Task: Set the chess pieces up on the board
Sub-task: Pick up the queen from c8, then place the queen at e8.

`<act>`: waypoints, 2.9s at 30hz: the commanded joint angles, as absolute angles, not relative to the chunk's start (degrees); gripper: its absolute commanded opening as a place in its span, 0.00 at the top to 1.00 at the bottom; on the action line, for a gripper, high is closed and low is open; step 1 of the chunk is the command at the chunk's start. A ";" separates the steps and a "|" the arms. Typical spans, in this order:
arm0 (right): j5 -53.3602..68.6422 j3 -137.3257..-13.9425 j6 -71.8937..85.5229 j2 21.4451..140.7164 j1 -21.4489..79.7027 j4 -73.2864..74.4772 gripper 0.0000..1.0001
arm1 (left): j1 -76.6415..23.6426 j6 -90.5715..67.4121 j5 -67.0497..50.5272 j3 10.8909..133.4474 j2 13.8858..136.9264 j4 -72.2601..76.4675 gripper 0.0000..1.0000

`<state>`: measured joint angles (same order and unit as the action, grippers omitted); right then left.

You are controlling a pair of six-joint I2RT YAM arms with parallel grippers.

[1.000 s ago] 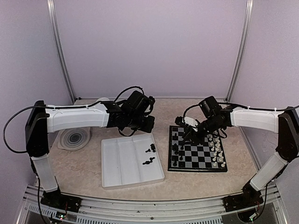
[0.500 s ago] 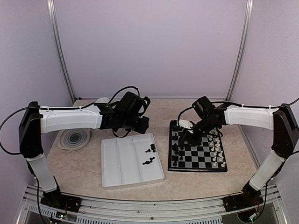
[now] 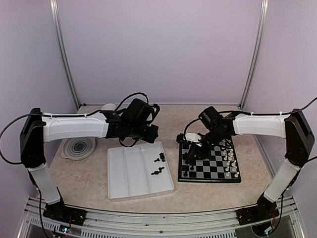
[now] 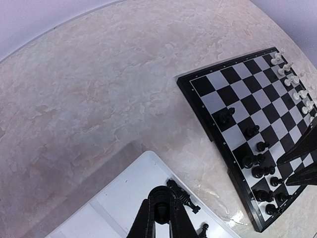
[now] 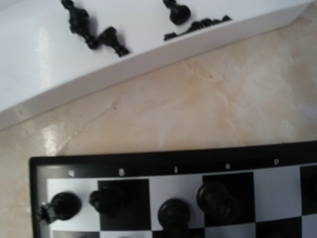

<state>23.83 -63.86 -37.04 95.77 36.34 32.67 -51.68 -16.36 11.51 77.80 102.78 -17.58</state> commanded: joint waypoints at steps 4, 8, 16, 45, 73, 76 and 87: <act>20.77 -64.07 -36.25 98.26 37.09 31.02 0.71 | -51.50 -16.52 10.90 77.09 101.51 -16.19 1.00; 20.30 -64.53 -35.97 99.32 37.15 30.71 0.70 | -51.47 -16.44 10.99 76.85 101.59 -16.13 1.00; 20.52 -64.99 -35.76 100.52 38.11 30.75 0.71 | -51.50 -16.78 10.83 75.78 101.59 -15.30 1.00; 22.34 -72.46 -33.91 97.66 37.36 34.03 0.94 | -51.50 -17.24 9.22 76.20 103.10 -15.21 1.00; 14.68 -77.46 -30.83 108.34 34.19 35.61 0.93 | -51.51 -17.32 9.25 75.56 103.02 -15.30 1.00; 14.66 -77.25 -30.91 108.71 34.14 35.66 0.93 | -51.49 -17.23 9.24 75.58 103.10 -15.38 1.00; 14.16 -77.52 -30.59 109.98 34.19 35.30 0.88 | -51.49 -17.30 9.21 75.49 103.09 -15.39 1.00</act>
<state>14.48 -76.97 -31.27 108.97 34.59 34.61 -51.68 -16.69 9.45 76.12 102.78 -15.90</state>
